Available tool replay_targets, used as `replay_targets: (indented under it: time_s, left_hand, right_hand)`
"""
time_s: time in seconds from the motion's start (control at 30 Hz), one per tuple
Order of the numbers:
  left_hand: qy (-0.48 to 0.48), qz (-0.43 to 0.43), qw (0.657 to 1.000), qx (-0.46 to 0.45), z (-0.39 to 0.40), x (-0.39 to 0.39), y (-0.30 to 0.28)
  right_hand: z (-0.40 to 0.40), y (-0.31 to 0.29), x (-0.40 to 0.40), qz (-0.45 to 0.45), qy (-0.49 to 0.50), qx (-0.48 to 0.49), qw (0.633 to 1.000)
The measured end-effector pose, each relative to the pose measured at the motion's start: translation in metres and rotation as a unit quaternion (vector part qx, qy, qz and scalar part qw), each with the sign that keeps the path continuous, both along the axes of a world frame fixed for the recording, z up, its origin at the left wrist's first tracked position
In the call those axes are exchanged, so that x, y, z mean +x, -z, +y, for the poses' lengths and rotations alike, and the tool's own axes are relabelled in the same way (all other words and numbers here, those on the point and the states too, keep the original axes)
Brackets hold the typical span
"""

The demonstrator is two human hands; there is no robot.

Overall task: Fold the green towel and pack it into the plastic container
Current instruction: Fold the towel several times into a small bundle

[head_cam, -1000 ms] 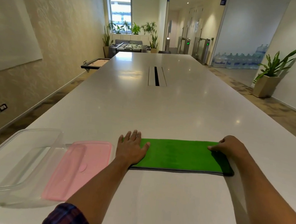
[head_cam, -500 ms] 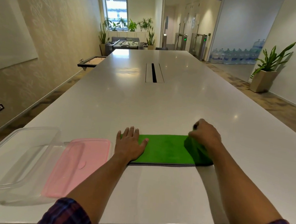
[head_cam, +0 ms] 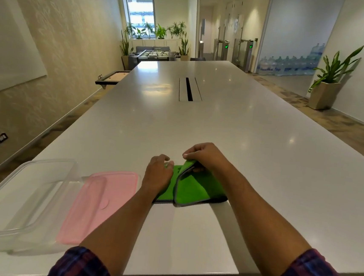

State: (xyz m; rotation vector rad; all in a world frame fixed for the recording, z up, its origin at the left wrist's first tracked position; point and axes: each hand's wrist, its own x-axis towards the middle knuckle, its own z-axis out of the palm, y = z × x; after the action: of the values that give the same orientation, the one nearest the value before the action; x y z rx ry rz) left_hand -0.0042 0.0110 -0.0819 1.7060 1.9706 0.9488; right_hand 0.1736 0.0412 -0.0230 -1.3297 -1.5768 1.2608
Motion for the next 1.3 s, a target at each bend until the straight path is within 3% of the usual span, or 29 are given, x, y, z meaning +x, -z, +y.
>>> replay_targets:
  time_s: [0.07,0.23,0.43,0.6,0.77,0.87,1.07,1.2,1.3]
  left_hand:
    - [-0.009,-0.055,0.998,-0.022,0.006,-0.006,-0.012]
    - [-0.007,-0.085,0.996,-0.005,0.016,-0.025,-0.037]
    - [0.019,-0.173,0.983,-0.065,0.017,-0.041,-0.052]
    - [0.062,-0.093,0.985,-0.132,0.011,-0.042,-0.048]
    - [0.084,-0.004,0.993,-0.08,0.011,-0.044,-0.042]
    - [0.094,-0.03,0.992,-0.077,0.011,-0.044,-0.048]
    - [0.102,-0.154,0.964,-0.191,0.01,-0.05,-0.06]
    - [0.075,-0.148,0.961,-0.221,0.01,-0.06,-0.062]
    - [0.057,-0.075,0.966,-0.24,0.01,-0.065,-0.058]
  right_hand:
    - [0.001,-0.001,-0.008,0.026,-0.019,-0.01,0.999]
    - [0.003,-0.001,-0.023,0.04,-0.075,-0.047,0.995]
    - [0.009,0.009,-0.036,-0.02,-0.11,-0.072,0.991]
    - [0.01,0.029,-0.04,-0.124,-0.058,0.026,0.99]
    - [0.013,0.032,-0.044,-0.189,-0.011,0.163,0.968]
    - [0.015,0.027,-0.045,-0.224,0.01,0.227,0.948]
    - [0.012,0.026,-0.047,-0.193,-0.021,0.226,0.954]
    - [0.01,0.027,-0.054,-0.191,-0.038,0.23,0.954]
    - [0.011,0.038,-0.059,-0.228,-0.06,0.229,0.944]
